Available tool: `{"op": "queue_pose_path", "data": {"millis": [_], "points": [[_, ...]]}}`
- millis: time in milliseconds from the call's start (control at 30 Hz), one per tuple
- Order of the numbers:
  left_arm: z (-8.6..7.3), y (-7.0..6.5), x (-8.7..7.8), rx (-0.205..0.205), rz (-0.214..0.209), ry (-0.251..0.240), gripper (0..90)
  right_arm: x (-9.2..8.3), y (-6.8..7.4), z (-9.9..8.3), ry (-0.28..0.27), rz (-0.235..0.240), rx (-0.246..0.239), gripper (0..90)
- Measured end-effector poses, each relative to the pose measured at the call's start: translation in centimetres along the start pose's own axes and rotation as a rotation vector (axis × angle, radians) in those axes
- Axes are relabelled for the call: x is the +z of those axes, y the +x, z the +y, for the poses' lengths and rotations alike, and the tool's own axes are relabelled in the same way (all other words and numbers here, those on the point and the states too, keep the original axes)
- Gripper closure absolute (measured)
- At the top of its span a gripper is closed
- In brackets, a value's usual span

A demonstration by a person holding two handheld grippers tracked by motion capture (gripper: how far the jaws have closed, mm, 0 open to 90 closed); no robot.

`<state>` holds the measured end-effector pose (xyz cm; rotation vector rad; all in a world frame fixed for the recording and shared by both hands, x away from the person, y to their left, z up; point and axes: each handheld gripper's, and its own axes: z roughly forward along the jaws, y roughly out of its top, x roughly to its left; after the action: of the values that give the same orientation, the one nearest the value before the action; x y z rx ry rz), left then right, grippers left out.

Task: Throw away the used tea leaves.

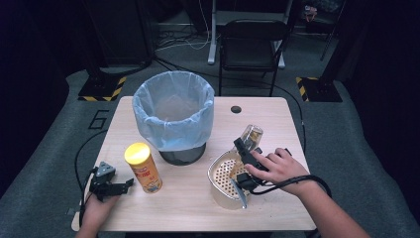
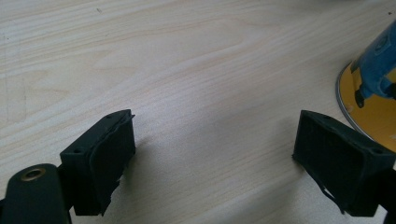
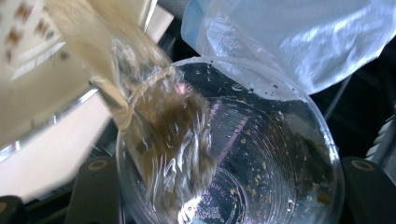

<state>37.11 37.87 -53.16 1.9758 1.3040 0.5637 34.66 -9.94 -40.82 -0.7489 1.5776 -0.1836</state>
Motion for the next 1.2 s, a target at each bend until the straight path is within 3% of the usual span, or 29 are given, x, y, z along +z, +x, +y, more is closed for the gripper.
{"op": "queue_pose_path", "data": {"millis": [100,167,267,567,667,700,800,833,867,1100,1200], "points": [[0.0,0.0,0.0,0.0,0.0,0.0,12.3,-0.2,0.2,0.4,-0.009,-0.009,-0.074,35.3],[0.0,0.0,0.0,-0.005,-0.002,0.004,12.3,-0.3,0.0,0.5,0.001,-0.01,-0.086,35.2],[0.0,0.0,0.0,-0.002,0.0,0.006,12.3,-0.3,0.0,0.6,-0.02,-0.011,-0.03,35.2],[0.0,0.0,0.0,0.001,0.001,0.004,12.3,-0.6,-0.2,1.1,-0.047,-0.021,-0.035,34.9],[0.0,0.0,0.0,0.0,0.001,0.005,12.3,-0.6,-0.6,1.3,-0.061,-0.029,-0.074,34.9],[0.0,0.0,0.0,-0.003,-0.001,0.005,12.3,-0.6,-0.2,1.3,-0.053,-0.02,-0.043,34.8],[0.0,0.0,0.0,0.0,0.001,0.006,12.3,-0.6,-0.2,1.4,-0.057,-0.023,-0.041,34.8],[0.0,0.0,-0.1,0.001,0.001,0.006,12.3,-0.5,-0.4,1.5,-0.06,-0.032,-0.062,34.8],[0.0,0.0,0.0,0.0,0.001,0.006,12.3,-0.6,-0.1,1.5,-0.056,-0.025,-0.04,34.8],[0.0,0.0,0.0,0.002,0.001,0.004,12.3,-0.7,-0.5,1.5,-0.067,-0.032,-0.047,34.7],[0.0,0.0,0.0,-0.001,0.0,0.005,12.3,-0.9,-0.5,1.4,-0.069,-0.027,-0.027,34.7]]}}
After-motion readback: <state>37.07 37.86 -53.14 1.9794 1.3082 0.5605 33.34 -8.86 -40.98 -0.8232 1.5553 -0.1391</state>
